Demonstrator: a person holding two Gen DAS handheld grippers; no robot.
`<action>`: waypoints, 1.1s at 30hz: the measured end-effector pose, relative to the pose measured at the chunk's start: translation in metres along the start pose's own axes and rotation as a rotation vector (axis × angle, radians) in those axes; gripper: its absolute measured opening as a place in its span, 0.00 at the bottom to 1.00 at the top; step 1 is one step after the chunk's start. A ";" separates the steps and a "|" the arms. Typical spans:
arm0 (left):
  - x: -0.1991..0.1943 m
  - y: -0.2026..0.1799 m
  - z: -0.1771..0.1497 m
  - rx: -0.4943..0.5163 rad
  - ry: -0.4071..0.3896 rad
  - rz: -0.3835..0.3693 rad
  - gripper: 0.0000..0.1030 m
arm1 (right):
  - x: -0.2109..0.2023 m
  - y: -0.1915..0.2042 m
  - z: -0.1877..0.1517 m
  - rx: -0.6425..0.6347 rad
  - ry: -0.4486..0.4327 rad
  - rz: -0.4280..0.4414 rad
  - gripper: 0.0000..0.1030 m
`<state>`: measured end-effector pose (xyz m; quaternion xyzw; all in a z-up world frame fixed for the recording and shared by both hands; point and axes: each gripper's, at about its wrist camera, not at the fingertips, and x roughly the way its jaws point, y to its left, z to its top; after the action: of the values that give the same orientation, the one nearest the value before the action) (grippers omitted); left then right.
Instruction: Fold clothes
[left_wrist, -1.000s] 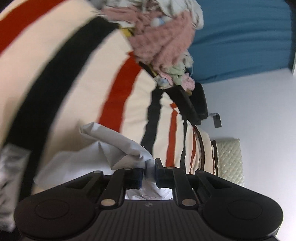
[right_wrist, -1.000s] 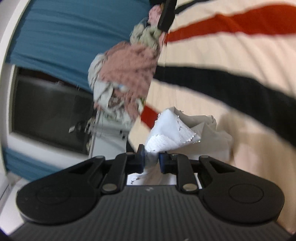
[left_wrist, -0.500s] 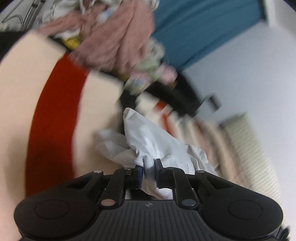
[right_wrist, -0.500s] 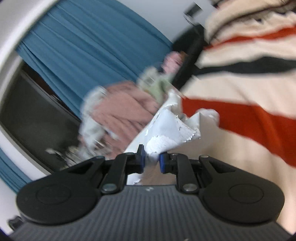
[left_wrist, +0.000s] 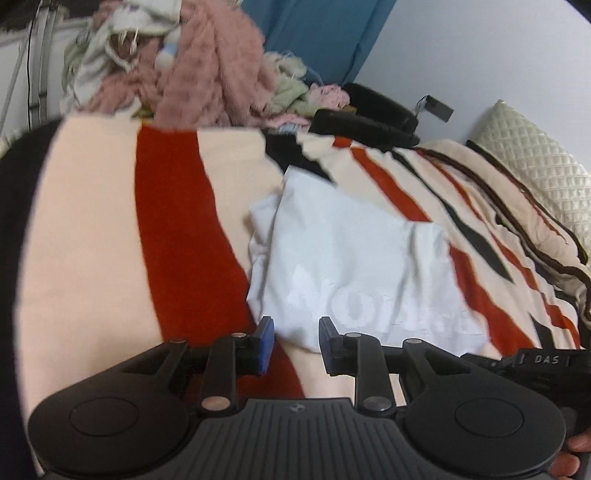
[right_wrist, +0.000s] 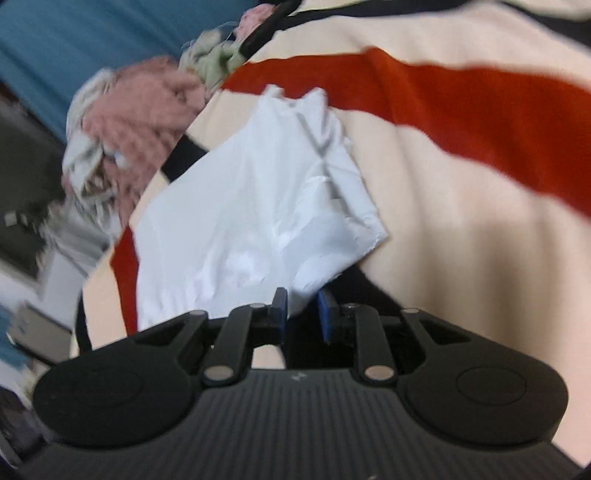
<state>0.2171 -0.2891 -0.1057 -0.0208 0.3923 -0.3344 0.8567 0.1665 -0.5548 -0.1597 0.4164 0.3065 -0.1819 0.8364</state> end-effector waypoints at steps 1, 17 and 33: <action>-0.019 -0.005 -0.001 0.009 -0.011 0.002 0.26 | -0.018 0.008 -0.003 -0.029 -0.011 0.014 0.21; -0.368 -0.112 -0.050 0.194 -0.307 0.033 0.86 | -0.280 0.102 -0.081 -0.419 -0.290 0.124 0.60; -0.518 -0.123 -0.181 0.217 -0.485 0.144 1.00 | -0.342 0.089 -0.185 -0.578 -0.435 0.099 0.85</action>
<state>-0.2187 -0.0385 0.1468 0.0196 0.1382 -0.2979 0.9443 -0.1055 -0.3368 0.0329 0.1287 0.1398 -0.1314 0.9730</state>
